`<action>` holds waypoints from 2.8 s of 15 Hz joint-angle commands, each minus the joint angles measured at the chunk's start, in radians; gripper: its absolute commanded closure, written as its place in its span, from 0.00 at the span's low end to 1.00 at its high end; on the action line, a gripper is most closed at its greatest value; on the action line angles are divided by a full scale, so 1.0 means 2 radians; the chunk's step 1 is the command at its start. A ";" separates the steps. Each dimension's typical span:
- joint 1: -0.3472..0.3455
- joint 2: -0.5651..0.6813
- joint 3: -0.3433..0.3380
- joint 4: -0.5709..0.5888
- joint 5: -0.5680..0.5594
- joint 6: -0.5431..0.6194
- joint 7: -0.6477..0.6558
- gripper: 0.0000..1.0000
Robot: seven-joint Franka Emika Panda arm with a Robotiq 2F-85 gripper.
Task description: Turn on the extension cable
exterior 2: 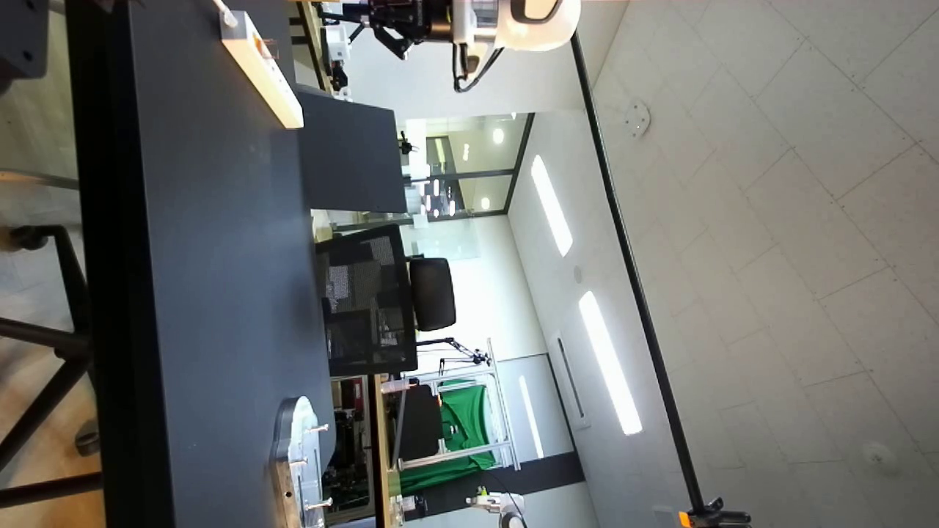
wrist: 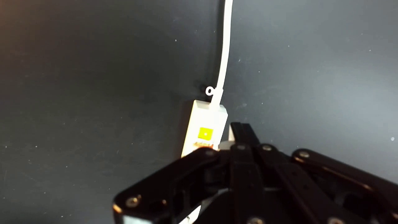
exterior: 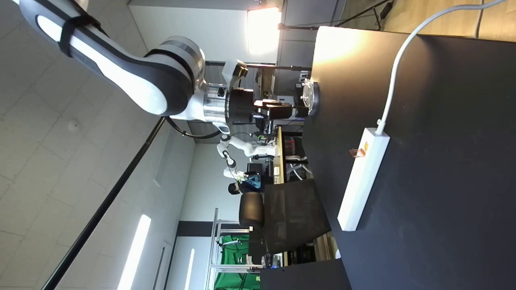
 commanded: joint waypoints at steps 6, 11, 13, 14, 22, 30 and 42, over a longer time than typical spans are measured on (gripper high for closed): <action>-0.015 -0.009 0.013 0.000 -0.001 -0.002 0.001 0.99; -0.020 0.022 0.015 0.033 0.038 0.006 -0.023 1.00; -0.027 0.045 0.020 0.058 0.059 0.013 -0.028 1.00; -0.032 0.059 0.023 0.072 0.067 0.011 -0.028 1.00; -0.064 0.190 0.052 0.186 0.051 -0.069 0.010 1.00; -0.077 0.273 0.077 0.243 0.041 -0.066 0.032 1.00; -0.072 0.303 0.079 0.264 0.012 -0.052 0.064 1.00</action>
